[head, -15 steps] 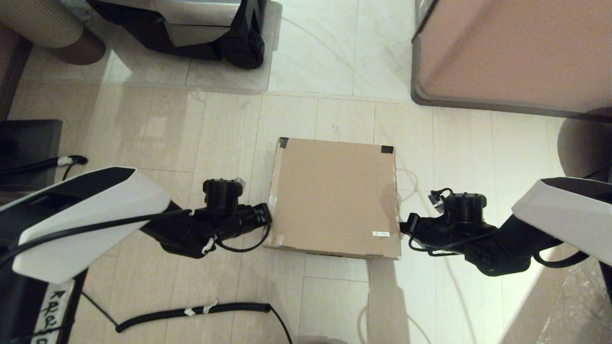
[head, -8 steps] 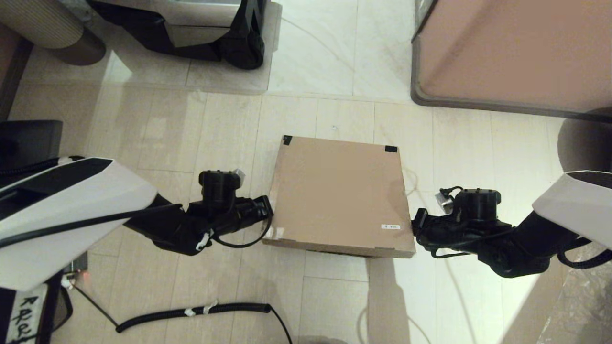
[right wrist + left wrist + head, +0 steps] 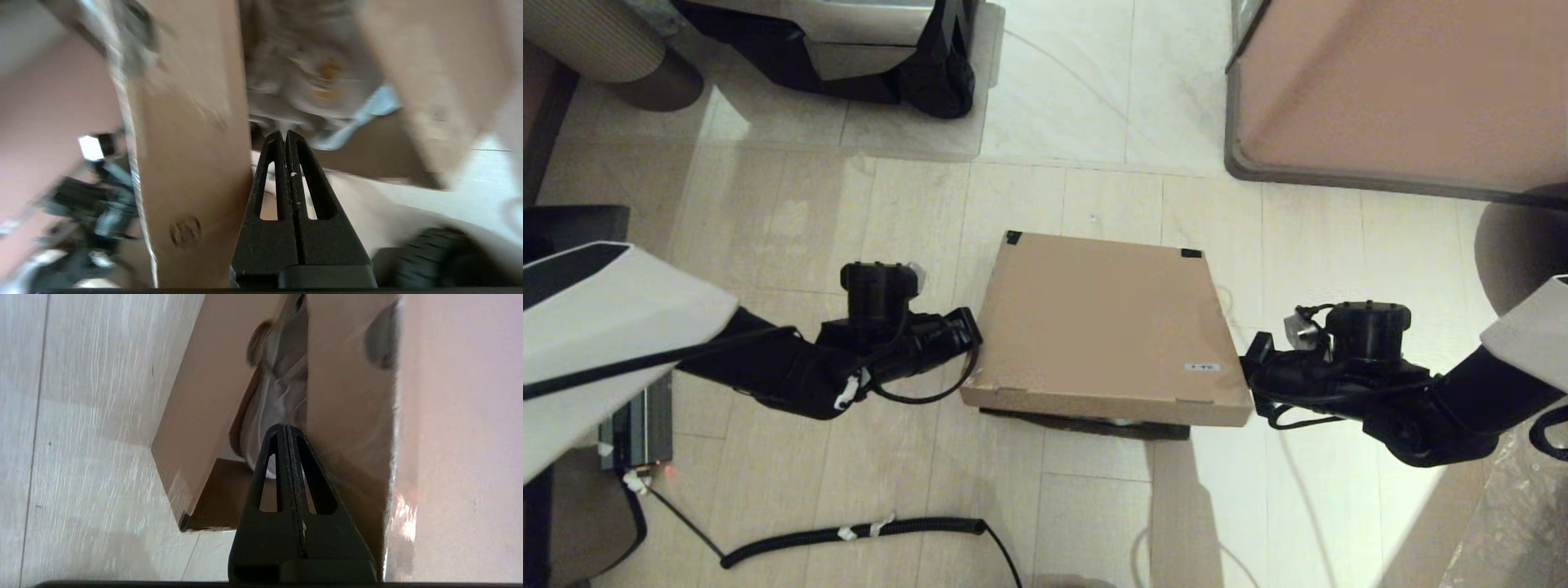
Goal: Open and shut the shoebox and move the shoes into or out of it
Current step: Open the shoe box
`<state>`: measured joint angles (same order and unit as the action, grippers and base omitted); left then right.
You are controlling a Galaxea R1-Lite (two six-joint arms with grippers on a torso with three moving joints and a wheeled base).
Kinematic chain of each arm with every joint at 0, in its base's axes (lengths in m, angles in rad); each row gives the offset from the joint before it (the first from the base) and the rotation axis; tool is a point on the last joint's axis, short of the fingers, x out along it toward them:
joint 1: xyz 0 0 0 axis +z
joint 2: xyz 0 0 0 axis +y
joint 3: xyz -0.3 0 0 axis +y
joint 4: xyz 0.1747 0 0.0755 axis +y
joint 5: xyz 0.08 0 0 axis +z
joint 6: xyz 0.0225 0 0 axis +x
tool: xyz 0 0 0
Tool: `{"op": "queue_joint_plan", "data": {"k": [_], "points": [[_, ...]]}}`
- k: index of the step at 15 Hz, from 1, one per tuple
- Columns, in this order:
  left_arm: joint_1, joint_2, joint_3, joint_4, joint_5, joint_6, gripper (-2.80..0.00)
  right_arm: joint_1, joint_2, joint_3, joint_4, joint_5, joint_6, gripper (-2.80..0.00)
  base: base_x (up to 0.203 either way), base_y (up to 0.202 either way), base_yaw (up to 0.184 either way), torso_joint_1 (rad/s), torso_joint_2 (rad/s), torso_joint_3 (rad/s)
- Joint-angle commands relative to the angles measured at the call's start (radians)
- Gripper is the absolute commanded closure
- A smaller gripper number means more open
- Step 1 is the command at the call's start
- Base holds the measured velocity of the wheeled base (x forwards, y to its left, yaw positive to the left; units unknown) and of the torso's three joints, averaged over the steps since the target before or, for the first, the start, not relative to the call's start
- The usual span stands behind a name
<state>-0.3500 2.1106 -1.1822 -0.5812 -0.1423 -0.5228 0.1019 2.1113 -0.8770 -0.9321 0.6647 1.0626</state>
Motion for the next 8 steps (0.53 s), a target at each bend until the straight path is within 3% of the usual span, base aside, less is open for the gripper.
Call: {"op": "queue_joint_plan", "data": {"k": [1, 4, 8], "points": [[0.002, -0.036, -0.004, -0.002, 0.0, -0.005, 0.0, 0.001, -0.069, -0.019, -0.006, 0.031, 0.082, 0.0, 0.0, 0.0, 0.0, 0.0, 0.0, 0.0], [0.01, -0.042, -0.016, -0.005, 0.001, -0.006, 0.0, 0.002, -0.119, -0.032, -0.007, 0.087, 0.204, 0.0, 0.0, 0.0, 0.0, 0.0, 0.0, 0.0], [0.041, -0.047, -0.077, -0.004, 0.013, -0.026, 0.0, 0.002, -0.113, -0.086, -0.005, 0.086, 0.213, 0.0, 0.0, 0.0, 0.0, 0.0, 0.0, 0.0]]}}
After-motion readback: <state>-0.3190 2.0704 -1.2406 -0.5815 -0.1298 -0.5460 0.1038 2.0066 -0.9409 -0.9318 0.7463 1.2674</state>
